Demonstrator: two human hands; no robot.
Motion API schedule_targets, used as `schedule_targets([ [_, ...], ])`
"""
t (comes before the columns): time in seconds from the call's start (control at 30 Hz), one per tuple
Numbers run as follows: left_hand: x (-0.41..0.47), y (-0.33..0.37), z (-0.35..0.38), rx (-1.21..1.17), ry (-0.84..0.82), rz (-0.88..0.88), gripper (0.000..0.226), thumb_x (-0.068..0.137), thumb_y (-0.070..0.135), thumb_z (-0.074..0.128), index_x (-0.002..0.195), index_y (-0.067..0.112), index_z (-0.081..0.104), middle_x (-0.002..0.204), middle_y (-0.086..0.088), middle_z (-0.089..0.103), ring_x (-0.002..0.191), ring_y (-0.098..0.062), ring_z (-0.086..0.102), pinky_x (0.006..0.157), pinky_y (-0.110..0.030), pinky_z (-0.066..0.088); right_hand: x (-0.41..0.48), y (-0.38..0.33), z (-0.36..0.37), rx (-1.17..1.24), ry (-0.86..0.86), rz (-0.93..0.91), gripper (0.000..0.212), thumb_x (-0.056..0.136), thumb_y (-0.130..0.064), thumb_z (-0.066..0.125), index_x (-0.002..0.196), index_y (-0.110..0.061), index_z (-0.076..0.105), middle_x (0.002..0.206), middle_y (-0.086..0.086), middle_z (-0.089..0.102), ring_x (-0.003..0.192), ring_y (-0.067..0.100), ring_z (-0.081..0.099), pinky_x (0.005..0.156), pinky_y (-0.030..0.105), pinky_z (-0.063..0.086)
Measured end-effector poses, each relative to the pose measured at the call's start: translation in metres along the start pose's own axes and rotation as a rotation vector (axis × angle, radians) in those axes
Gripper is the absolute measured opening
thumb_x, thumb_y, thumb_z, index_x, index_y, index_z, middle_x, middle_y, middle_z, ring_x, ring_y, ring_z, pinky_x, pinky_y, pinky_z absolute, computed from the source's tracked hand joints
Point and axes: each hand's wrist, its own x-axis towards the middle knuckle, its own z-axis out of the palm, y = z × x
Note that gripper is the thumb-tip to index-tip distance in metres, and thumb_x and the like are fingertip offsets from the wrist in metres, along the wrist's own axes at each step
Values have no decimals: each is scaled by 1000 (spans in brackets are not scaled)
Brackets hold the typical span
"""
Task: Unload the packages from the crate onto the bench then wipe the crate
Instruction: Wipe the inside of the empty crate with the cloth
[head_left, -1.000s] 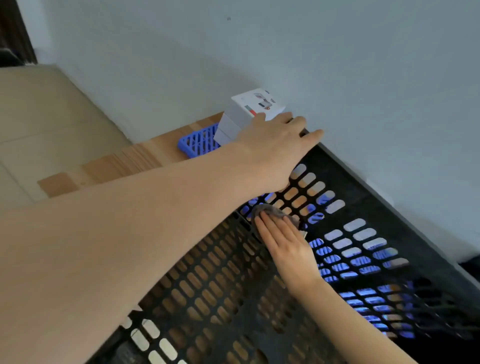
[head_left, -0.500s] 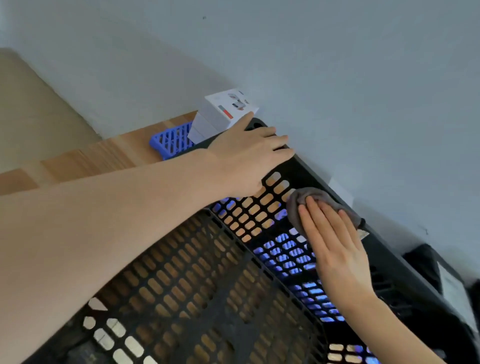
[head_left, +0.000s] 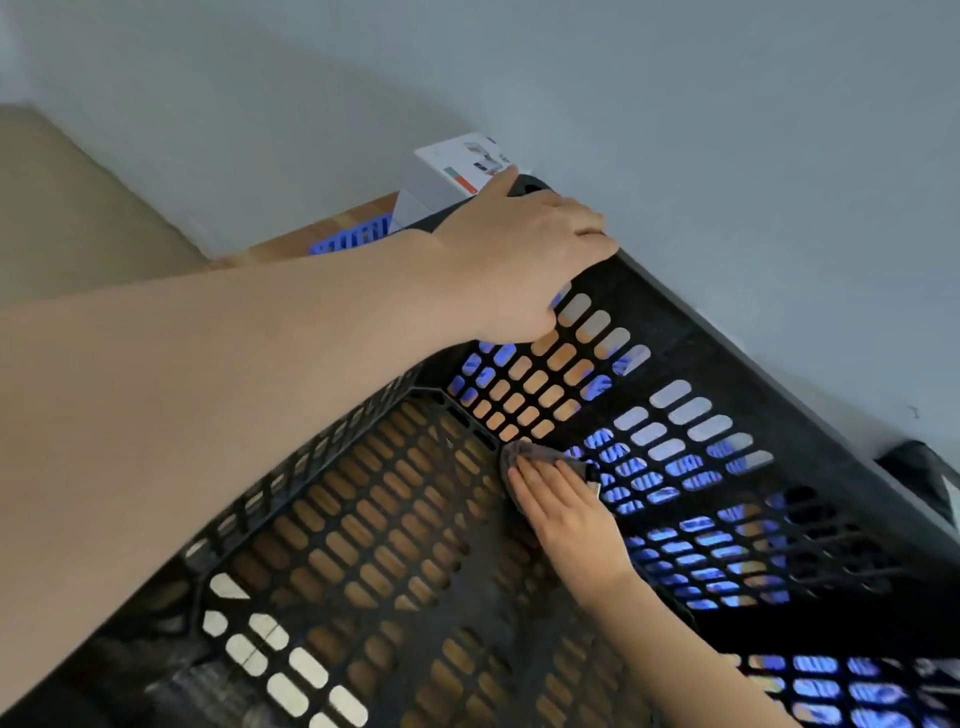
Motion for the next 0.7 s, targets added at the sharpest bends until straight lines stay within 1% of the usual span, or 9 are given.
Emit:
schedule_targets([
  [0.13, -2, 0, 1, -10, 7, 3, 71, 91, 28, 59, 153, 26, 25, 160, 3, 24, 146, -20, 23, 118, -56, 18, -11, 19, -29, -14, 56, 18, 75, 67, -7, 80, 136, -4, 51, 139, 12, 51, 128, 26, 51, 114, 40, 16],
  [0.23, -5, 2, 0, 27, -8, -12, 74, 92, 31, 60, 154, 26, 20, 162, 4, 18, 148, -19, 18, 120, -52, 15, -25, 46, -73, 16, 126, 94, 79, 72, 0, 74, 143, -5, 41, 148, 12, 41, 137, 27, 38, 114, 42, 20],
  [0.3, -6, 4, -1, 40, -7, -11, 76, 91, 32, 59, 154, 26, 18, 162, 4, 17, 148, -18, 17, 120, -49, 15, -34, 65, -102, 45, 219, 180, 77, 75, 5, 69, 144, -4, 37, 149, 12, 39, 139, 28, 35, 114, 45, 26],
  [0.4, -7, 5, -1, 57, 6, -10, 76, 91, 31, 58, 155, 26, 17, 162, 4, 17, 148, -17, 17, 120, -48, 16, -47, 85, -128, 60, 395, 285, 69, 78, 17, 51, 143, -1, 38, 149, 15, 38, 139, 29, 34, 114, 48, 29],
  [0.47, -7, 5, -1, 58, -3, -17, 76, 92, 31, 58, 155, 26, 16, 163, 4, 15, 149, -18, 15, 121, -48, 15, -48, 89, -130, 30, 448, 324, 71, 75, 21, 41, 143, 1, 38, 149, 17, 37, 140, 31, 32, 115, 49, 27],
  [0.53, -6, 6, -1, 61, -11, -21, 76, 92, 32, 58, 155, 26, 15, 163, 4, 14, 149, -18, 14, 121, -49, 15, -45, 82, -122, 33, 446, 340, 68, 76, 19, 40, 142, 2, 38, 148, 18, 38, 139, 32, 34, 115, 49, 27],
  [0.57, -6, 6, -1, 63, -10, -21, 76, 92, 32, 57, 155, 26, 15, 163, 4, 14, 149, -18, 14, 121, -49, 15, -42, 75, -115, 30, 420, 322, 66, 78, 16, 43, 142, 2, 39, 148, 18, 39, 138, 33, 36, 115, 48, 28],
  [0.63, -6, 7, -3, 56, -7, -18, 75, 92, 31, 58, 154, 25, 17, 162, 3, 16, 149, -18, 16, 121, -48, 15, -36, 61, -95, -11, 295, 268, 70, 76, 8, 57, 143, -1, 38, 148, 17, 39, 137, 32, 37, 114, 47, 28],
  [0.7, -6, 7, -3, 41, -5, -12, 76, 91, 31, 60, 154, 24, 18, 162, 3, 17, 148, -19, 17, 120, -48, 15, -29, 46, -71, -26, 176, 218, 75, 72, 3, 68, 142, -2, 41, 147, 15, 42, 136, 30, 40, 116, 45, 24],
])
